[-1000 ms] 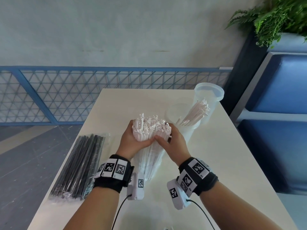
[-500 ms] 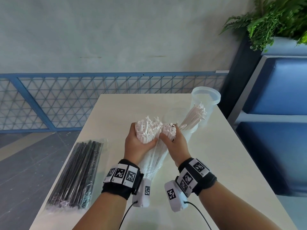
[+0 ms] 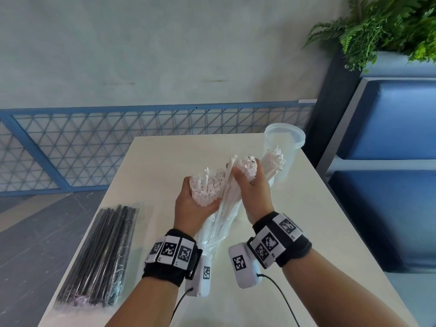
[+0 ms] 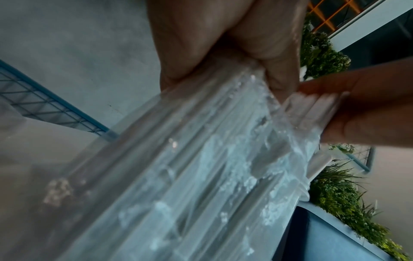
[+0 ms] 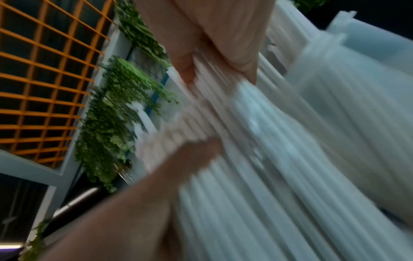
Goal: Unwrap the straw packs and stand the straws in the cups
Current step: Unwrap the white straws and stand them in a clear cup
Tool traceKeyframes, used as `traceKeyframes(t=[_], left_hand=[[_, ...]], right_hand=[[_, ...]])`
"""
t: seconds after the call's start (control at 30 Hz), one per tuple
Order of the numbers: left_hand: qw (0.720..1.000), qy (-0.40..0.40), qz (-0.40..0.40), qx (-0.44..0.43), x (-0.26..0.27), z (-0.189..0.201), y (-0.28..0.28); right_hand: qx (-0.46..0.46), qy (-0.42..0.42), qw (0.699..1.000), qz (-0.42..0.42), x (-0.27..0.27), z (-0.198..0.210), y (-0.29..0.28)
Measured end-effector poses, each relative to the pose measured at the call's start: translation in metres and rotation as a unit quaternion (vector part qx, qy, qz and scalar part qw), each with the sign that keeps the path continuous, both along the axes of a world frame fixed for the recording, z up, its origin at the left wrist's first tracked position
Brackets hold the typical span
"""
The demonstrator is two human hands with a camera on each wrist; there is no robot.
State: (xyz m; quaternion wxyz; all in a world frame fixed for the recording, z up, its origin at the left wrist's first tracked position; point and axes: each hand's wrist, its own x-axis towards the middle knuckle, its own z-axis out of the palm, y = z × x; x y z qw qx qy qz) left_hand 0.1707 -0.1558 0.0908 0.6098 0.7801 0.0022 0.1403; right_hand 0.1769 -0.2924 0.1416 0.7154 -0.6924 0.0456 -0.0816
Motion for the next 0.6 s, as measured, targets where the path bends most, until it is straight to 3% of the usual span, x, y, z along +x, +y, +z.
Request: traceKeyframes(t=[0.23,0.4,0.5,0.6], left_hand=[[1.0,0.006,0.014,0.009,0.004,0.001,0.005],[1.0,0.012,0.027,0.003,0.005,0.003,0.003],[1.0,0.009,0.026,0.012,0.005,0.003,0.002],[1.0,0.005,0.021,0.01,0.004,0.001,0.002]], right_hand=[[0.021,-0.131,0.991,-0.011,0.021,0.059,-0.023],[-0.06,-0.029,0.992,0.107,0.011,0.017,-0.009],[-0.034,-0.003,0.996,0.083,0.009,-0.004,-0.002],[-0.012,-0.005,0.999,0.05,0.012,0.0,0.001]])
